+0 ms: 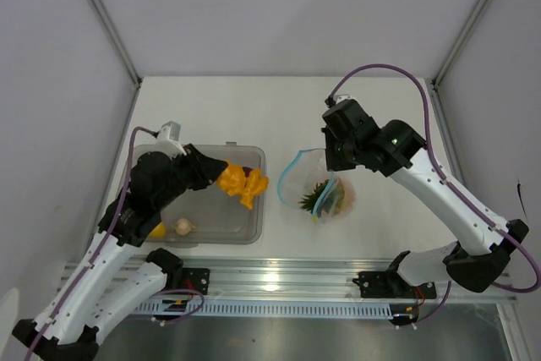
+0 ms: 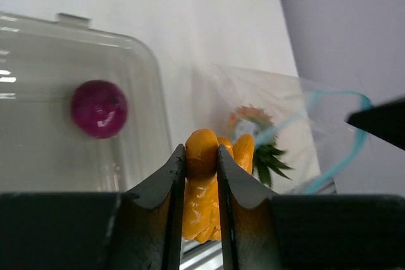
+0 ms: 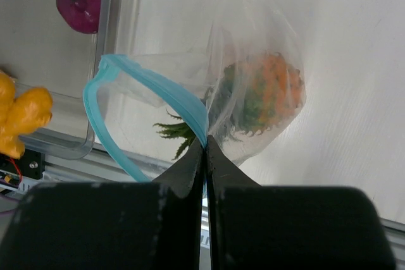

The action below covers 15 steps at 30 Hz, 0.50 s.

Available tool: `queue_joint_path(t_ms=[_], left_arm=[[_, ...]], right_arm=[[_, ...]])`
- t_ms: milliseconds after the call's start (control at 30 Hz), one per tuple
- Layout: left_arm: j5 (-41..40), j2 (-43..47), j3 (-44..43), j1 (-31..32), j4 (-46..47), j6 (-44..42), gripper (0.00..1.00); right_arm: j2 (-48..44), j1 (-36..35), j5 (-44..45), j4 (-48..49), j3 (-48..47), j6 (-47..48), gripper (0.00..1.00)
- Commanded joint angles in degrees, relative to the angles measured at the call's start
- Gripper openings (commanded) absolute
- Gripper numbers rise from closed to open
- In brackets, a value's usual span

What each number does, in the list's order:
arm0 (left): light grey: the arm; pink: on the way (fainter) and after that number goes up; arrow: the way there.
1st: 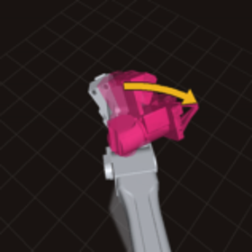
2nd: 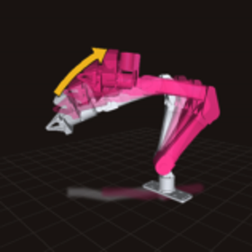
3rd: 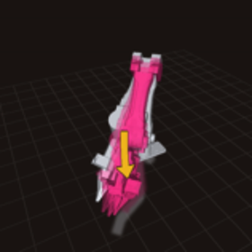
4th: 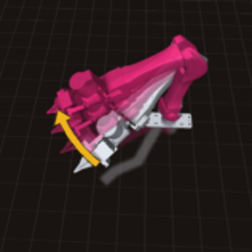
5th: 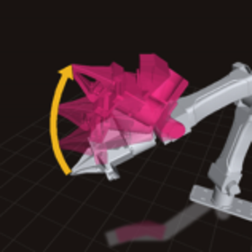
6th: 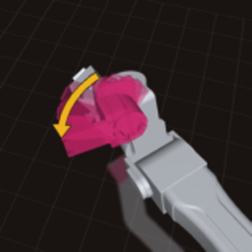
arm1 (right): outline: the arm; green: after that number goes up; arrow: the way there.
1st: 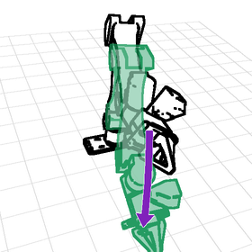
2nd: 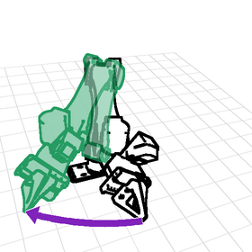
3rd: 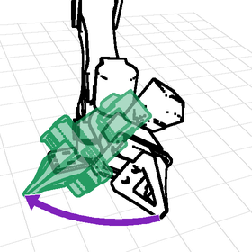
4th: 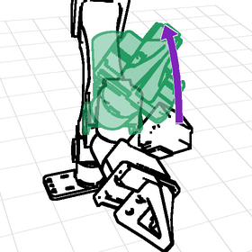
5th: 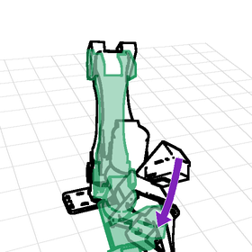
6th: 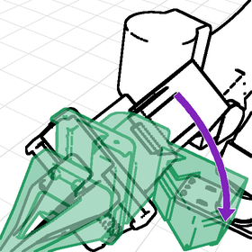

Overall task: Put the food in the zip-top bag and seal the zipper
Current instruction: Pick up the fake vegetable from the bin, then place the fake vegetable in the zipper food storage bag.

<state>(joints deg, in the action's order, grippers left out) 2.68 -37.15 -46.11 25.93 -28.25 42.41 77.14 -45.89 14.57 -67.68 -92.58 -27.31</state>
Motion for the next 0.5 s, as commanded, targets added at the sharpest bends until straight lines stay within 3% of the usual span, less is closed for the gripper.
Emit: queue_joint_path(t_ms=[0,167,467], left_arm=[[-2.6,-0.4,-5.0,6.3,4.6,-2.0,0.01],[-6.4,-3.9,-9.3,12.9,3.7,-0.9,0.01],[-10.3,-12.1,-14.1,18.9,4.6,-0.8,0.00]], right_arm=[[2.0,-1.0,1.9,-2.0,-3.4,-1.9,0.00],[3.6,-2.3,3.8,-1.8,-2.9,-3.1,0.00],[3.9,-3.5,6.3,-1.8,-1.6,-4.0,0.00]])
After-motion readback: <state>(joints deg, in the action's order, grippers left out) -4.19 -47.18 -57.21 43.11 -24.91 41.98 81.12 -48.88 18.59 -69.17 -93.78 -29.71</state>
